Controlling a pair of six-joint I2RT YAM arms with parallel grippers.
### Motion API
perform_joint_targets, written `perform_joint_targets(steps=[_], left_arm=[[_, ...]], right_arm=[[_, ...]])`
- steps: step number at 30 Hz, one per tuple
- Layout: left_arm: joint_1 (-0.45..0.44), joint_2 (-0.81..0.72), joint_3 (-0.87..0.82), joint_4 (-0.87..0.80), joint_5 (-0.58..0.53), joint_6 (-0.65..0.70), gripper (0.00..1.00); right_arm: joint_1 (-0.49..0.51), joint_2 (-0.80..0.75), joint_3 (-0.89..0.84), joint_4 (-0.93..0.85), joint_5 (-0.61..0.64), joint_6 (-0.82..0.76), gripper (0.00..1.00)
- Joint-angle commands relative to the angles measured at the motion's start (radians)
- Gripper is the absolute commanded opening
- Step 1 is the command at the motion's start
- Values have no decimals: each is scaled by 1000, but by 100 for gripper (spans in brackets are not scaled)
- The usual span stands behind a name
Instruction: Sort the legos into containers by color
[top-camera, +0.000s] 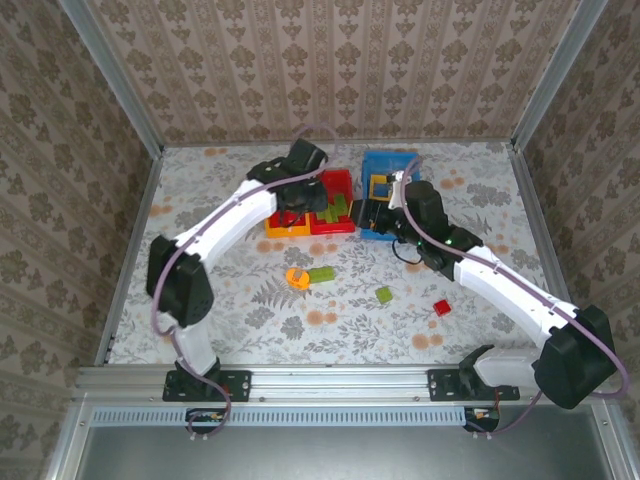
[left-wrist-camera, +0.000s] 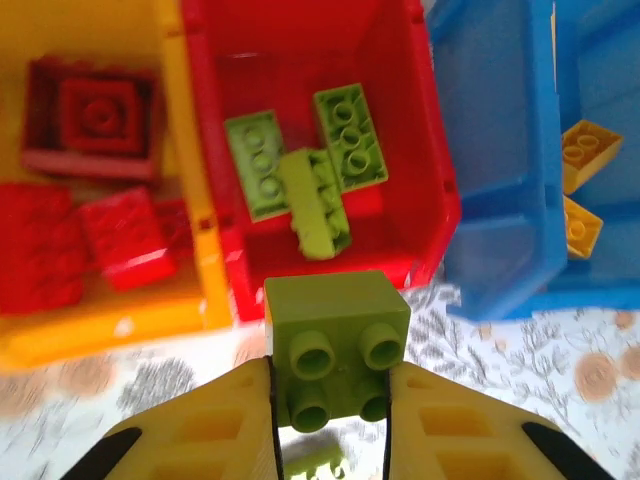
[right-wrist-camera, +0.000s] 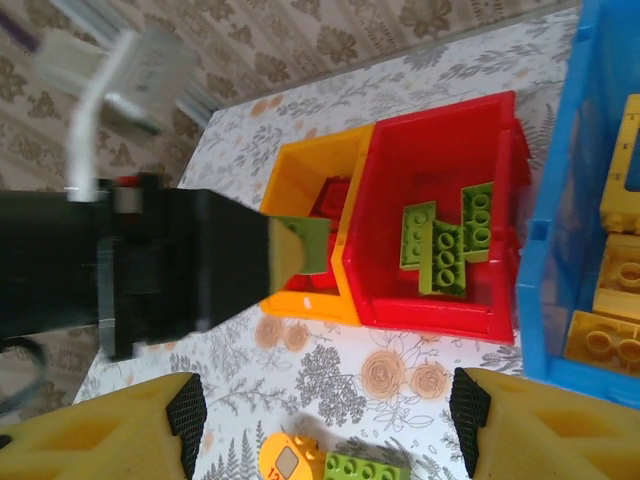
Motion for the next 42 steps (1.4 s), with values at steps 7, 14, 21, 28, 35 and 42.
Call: perform_joint_targets(steps=[7,14,21,28,35,42], left_arm=[[-1,307,292,-40,22,58,31],[1,331,320,-73,21,34,53],[-4,174,260,-81,-2,11,54],[83,-233,-154,-47,-22,-133,62],[219,-726,-587,-138,-11,-218,67],[273,-1094,-740,-315,-50,-228,71]], right_arm=[[-22,-12,4,-21,-13,39,69],[-20,-22,-19,-72,-32,-36,70],[90,37,10,-161,-87,-301,70],[277,240,138,-315,-125,-555,77],[383,544,428,-563,-67,-678,78],[399,784,667,-737,11,-662,75]])
